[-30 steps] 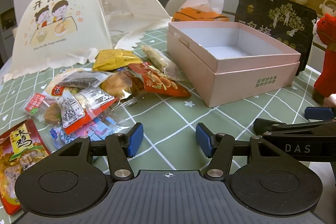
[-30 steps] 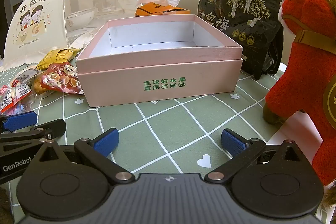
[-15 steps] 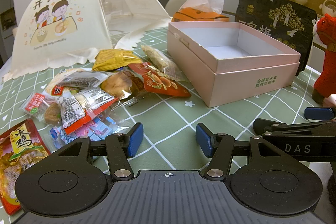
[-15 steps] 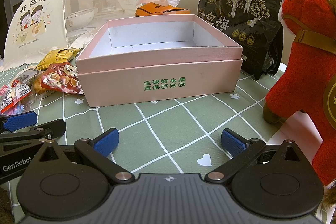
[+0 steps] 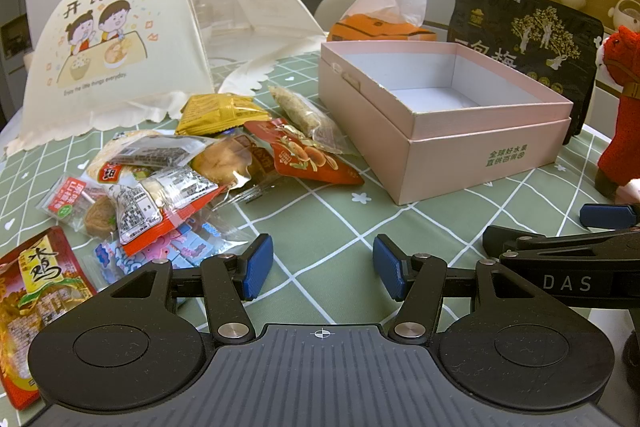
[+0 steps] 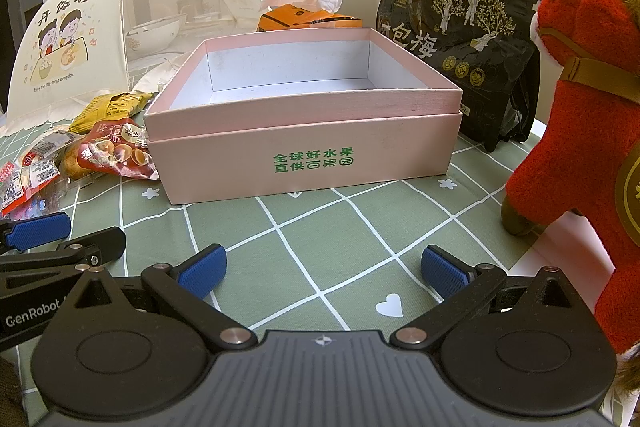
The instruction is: Organize snacks
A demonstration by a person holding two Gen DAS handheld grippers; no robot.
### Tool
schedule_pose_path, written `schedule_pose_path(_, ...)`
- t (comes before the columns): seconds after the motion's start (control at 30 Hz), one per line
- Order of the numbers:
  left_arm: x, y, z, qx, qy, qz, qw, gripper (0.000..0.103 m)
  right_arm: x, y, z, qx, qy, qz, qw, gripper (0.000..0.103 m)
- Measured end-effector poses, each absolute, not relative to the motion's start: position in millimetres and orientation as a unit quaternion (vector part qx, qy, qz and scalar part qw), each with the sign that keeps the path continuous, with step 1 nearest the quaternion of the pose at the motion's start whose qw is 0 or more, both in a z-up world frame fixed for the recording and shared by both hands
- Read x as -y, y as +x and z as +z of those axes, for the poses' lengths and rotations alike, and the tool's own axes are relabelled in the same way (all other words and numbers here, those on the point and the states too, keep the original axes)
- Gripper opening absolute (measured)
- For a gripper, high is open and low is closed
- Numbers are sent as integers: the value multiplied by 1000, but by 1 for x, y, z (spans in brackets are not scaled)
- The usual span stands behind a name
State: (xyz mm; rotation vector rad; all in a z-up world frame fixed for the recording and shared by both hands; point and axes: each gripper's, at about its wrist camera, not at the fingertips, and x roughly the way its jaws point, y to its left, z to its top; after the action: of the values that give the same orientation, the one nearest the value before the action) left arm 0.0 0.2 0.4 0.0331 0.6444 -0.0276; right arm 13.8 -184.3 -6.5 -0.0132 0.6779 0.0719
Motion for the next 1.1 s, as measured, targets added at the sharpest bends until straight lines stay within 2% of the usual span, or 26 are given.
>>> schedule_pose_path(1.1, 5, 6, -3, -316, 16, -13, 948, 62, 185, 14, -7, -332, -6, 35, 942, 103)
